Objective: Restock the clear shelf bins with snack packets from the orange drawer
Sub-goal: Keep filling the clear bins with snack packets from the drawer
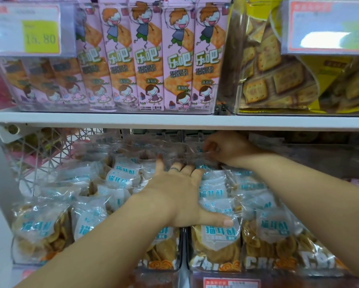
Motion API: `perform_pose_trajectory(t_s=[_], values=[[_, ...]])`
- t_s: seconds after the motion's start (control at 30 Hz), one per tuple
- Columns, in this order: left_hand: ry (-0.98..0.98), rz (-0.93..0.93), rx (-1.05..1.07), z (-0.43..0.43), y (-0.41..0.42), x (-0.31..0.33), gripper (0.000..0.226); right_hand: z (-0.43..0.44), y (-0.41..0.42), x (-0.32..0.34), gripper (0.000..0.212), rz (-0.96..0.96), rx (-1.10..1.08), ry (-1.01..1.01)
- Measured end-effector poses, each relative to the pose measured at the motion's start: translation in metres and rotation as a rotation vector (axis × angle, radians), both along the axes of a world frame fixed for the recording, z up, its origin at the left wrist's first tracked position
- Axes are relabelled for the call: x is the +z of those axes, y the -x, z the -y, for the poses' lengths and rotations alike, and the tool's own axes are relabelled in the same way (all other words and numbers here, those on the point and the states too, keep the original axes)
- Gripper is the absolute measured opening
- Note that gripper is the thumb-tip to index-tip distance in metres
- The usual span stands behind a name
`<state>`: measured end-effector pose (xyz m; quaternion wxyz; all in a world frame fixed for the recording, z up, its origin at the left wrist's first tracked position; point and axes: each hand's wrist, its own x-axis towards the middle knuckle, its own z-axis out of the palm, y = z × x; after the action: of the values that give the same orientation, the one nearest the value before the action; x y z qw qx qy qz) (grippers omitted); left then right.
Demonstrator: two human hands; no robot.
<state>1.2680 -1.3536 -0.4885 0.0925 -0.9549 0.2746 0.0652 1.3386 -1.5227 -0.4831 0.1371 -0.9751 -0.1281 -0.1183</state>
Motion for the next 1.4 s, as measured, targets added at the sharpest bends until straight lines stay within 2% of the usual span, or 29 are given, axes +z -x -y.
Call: perform_pose_trajectory(t_s=[0.07,0.27,0.37,0.43,0.5,0.57,0.63,0.77,0.87,1.03,1.27,1.4], values=[[0.001,-0.005,0.003,0.000,0.000,0.000,0.118,-0.002,-0.002,-0.001,0.014,0.055,0.009,0.068],[0.002,-0.010,0.006,0.001,0.000,0.000,0.118,0.003,-0.015,-0.011,0.014,0.051,-0.103,-0.067],[0.000,-0.016,0.012,0.001,0.000,0.000,0.118,0.001,-0.012,-0.009,0.015,0.113,-0.121,-0.122],[0.002,-0.017,0.011,0.001,-0.001,0.000,0.118,-0.004,0.002,0.000,0.017,0.181,-0.110,-0.089],[0.005,-0.016,0.007,0.000,-0.001,-0.001,0.118,-0.007,0.019,0.005,0.022,0.116,-0.041,-0.002],[0.020,-0.011,0.003,0.000,-0.002,-0.001,0.118,-0.009,0.027,0.001,0.028,-0.050,0.064,0.134],[0.032,-0.013,0.002,0.001,-0.004,-0.001,0.118,-0.009,0.026,-0.005,0.030,-0.130,0.064,0.204],[0.066,-0.028,0.023,0.001,-0.002,0.007,0.112,-0.011,0.023,0.001,0.029,-0.150,0.035,0.240],[0.080,0.088,0.027,-0.005,0.007,0.013,0.101,-0.009,0.038,0.012,0.028,-0.046,-0.001,0.246],[0.142,0.248,0.014,-0.019,0.035,0.008,0.082,-0.012,0.063,0.018,0.036,-0.268,-0.048,0.174],[0.043,0.278,-0.146,-0.025,0.060,-0.012,0.085,-0.024,0.052,0.028,0.025,-0.346,-0.022,0.207],[0.046,0.333,-0.168,-0.032,0.056,-0.020,0.089,-0.026,0.052,0.027,0.029,-0.390,0.021,0.227]])
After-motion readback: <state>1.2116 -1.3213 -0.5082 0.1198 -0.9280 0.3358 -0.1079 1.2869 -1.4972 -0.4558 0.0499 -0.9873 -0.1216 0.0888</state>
